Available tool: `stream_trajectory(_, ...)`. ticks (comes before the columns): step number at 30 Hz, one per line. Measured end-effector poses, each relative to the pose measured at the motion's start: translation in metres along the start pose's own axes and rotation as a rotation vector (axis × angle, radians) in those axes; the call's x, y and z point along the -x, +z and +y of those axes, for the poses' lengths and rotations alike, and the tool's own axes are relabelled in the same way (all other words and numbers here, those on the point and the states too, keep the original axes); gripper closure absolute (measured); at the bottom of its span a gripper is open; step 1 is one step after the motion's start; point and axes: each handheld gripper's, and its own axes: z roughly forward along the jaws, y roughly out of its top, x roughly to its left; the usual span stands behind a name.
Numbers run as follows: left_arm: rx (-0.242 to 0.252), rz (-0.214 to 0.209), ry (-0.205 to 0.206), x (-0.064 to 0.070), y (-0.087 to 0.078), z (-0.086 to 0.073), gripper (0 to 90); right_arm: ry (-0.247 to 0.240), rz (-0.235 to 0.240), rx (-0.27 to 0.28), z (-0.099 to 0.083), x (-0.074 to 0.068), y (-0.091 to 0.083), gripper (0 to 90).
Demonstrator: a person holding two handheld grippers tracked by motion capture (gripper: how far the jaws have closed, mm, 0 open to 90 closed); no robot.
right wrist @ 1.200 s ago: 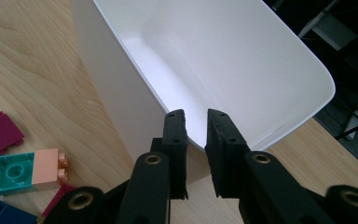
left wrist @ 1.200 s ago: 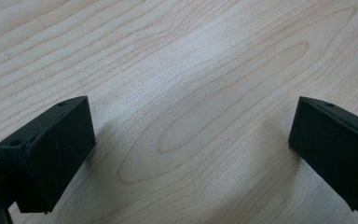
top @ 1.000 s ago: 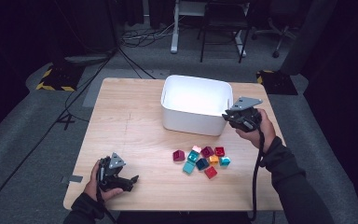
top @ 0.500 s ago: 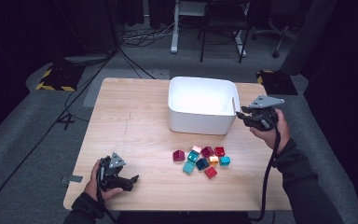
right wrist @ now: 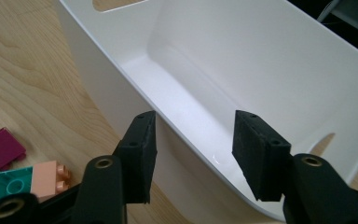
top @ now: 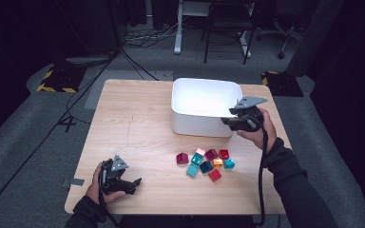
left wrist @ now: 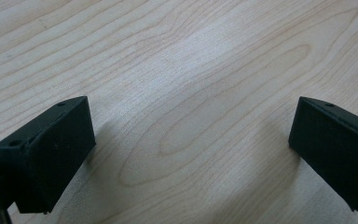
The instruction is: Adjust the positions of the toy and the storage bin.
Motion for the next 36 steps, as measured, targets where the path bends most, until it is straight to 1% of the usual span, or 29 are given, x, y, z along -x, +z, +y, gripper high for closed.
stream_trajectory(1,0.0,0.0,0.0,0.0,0.0,0.0,0.4,0.002,0.01,-0.01,0.002,-0.002,0.004,55.1)
stream_trajectory(2,0.0,0.0,0.0,0.0,0.0,0.0,0.4,-0.016,0.018,-0.028,0.004,-0.006,0.01,59.5)
stream_trajectory(3,0.0,0.0,0.0,0.0,0.0,0.0,0.4,-0.016,0.018,-0.028,0.004,-0.006,0.01,59.5)
stream_trajectory(4,0.001,0.005,0.001,0.0,0.0,0.0,0.4,-0.015,0.012,-0.031,0.005,-0.009,0.011,60.2)
stream_trajectory(5,0.001,0.002,0.0,0.0,0.0,0.0,0.5,-0.038,0.013,-0.031,0.006,-0.011,0.011,64.5)
stream_trajectory(6,0.001,0.008,0.001,0.0,0.0,0.0,0.5,-0.038,0.013,-0.031,0.006,-0.011,0.011,64.5)
stream_trajectory(8,0.0,0.004,0.0,0.0,0.0,0.0,0.5,-0.038,0.033,-0.025,0.004,-0.007,0.007,68.5)
stream_trajectory(9,0.0,0.004,0.0,0.0,0.0,0.0,0.5,-0.038,0.033,-0.025,0.004,-0.007,0.007,68.5)
stream_trajectory(11,0.001,0.007,0.0,0.0,0.0,0.0,0.5,-0.063,0.027,-0.037,0.003,-0.003,0.002,70.5)
stream_trajectory(12,0.001,0.004,-0.001,0.0,0.0,0.0,0.5,-0.051,0.03,-0.037,0.002,-0.003,0.0,71.4)
stream_trajectory(13,0.001,0.004,-0.001,0.0,0.0,0.0,0.5,-0.052,0.03,-0.038,0.0,-0.002,-0.002,72.0)
stream_trajectory(14,0.001,0.004,-0.001,0.0,0.0,0.0,0.5,-0.069,0.028,-0.042,-0.002,0.001,-0.005,72.6)
stream_trajectory(16,0.001,0.008,0.004,0.0,0.0,0.0,0.5,-0.082,0.031,-0.043,-0.007,0.004,-0.011,74.0)
stream_trajectory(18,0.002,0.01,-0.001,0.0,0.0,0.0,0.5,-0.119,0.038,-0.053,-0.011,0.008,-0.016,75.4)
stream_trajectory(19,0.002,0.01,-0.001,0.0,0.0,0.0,0.5,-0.127,0.038,-0.055,-0.015,0.01,-0.021,75.7)
stream_trajectory(22,0.002,0.01,-0.001,0.0,0.0,0.0,0.5,-0.129,0.03,-0.047,-0.02,0.011,-0.025,75.6)
stream_trajectory(24,0.002,0.013,-0.001,0.0,0.0,0.0,0.5,-0.114,0.025,-0.046,-0.024,0.011,-0.028,74.3)
stream_trajectory(26,0.002,0.01,-0.001,0.0,0.0,0.0,0.5,-0.079,0.025,-0.021,-0.028,0.011,-0.033,73.2)
stream_trajectory(27,0.002,0.011,-0.001,0.0,0.0,0.0,0.5,-0.093,0.017,0.005,-0.029,0.014,-0.037,70.7)
stream_trajectory(28,0.003,0.011,-0.001,0.0,0.0,0.0,0.5,-0.056,0.018,0.028,-0.03,0.014,-0.041,70.4)
stream_trajectory(29,0.003,0.01,-0.001,0.0,0.0,0.0,0.5,-0.035,0.023,0.063,-0.032,0.014,-0.048,67.9)
stream_trajectory(30,0.003,0.01,-0.001,0.0,0.0,0.0,0.5,-0.035,0.023,0.063,-0.032,0.014,-0.048,67.9)
stream_trajectory(31,0.002,0.011,-0.001,0.0,0.0,0.0,0.5,-0.03,0.01,0.075,-0.033,0.014,-0.051,66.8)
stream_trajectory(32,0.002,0.011,-0.001,0.0,0.0,0.0,0.5,-0.026,0.009,0.082,-0.034,0.013,-0.055,66.3)
stream_trajectory(34,0.002,0.011,-0.001,0.0,0.0,0.0,0.5,-0.024,0.007,0.11,-0.037,0.01,-0.063,62.7)
stream_trajectory(36,0.003,0.01,-0.001,0.0,0.0,0.0,0.5,-0.011,0.002,0.14,-0.041,0.007,-0.071,60.3)
